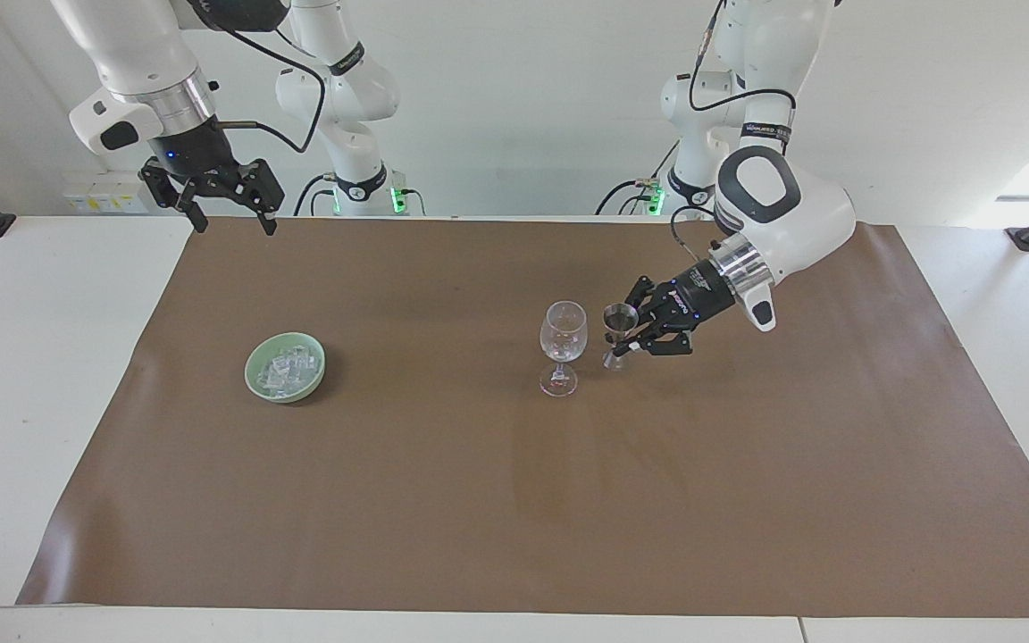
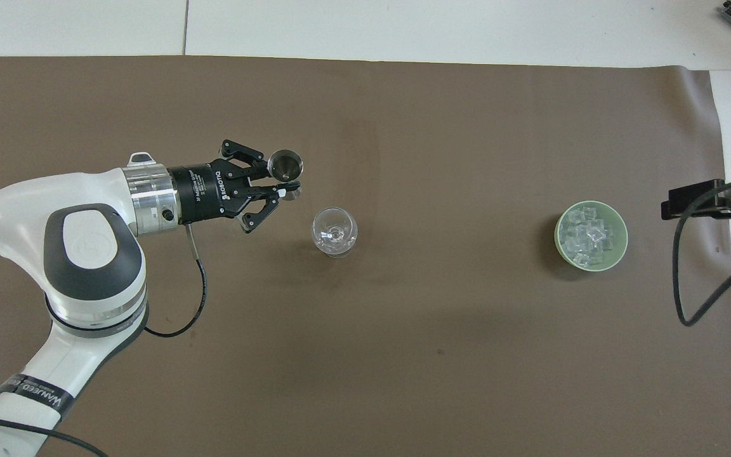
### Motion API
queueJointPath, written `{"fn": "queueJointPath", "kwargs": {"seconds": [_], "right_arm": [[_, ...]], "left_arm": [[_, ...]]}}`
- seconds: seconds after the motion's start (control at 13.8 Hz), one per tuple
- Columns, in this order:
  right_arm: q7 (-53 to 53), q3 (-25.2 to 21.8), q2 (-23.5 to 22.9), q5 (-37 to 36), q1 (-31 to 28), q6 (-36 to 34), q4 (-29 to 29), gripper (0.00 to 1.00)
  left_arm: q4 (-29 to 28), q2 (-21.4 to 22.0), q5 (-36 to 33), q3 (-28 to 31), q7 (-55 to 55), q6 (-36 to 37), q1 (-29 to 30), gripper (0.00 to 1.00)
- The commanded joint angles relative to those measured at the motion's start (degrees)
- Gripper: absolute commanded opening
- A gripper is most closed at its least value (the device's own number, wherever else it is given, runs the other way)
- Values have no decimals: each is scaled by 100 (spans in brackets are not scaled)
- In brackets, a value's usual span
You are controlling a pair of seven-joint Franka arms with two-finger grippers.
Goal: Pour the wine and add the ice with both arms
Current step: 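Lift the silver bottle with the left gripper toward the glass, then position the silver bottle above the clear glass with the left gripper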
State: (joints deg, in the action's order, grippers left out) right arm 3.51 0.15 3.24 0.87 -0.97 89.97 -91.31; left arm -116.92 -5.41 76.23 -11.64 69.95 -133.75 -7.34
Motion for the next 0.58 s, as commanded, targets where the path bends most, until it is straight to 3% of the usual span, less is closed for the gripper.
{"fn": "queueJointPath", "kwargs": {"seconds": [0.0,0.51], "right_arm": [[-141,-24,116,106,-8,3,-124,100],[-141,-24,116,106,-8,3,-116,100]], "left_arm": [[-173,172,102,83,-148,-169,-163,0],[-173,251,93,83,-552,-195,-242,0]]}}
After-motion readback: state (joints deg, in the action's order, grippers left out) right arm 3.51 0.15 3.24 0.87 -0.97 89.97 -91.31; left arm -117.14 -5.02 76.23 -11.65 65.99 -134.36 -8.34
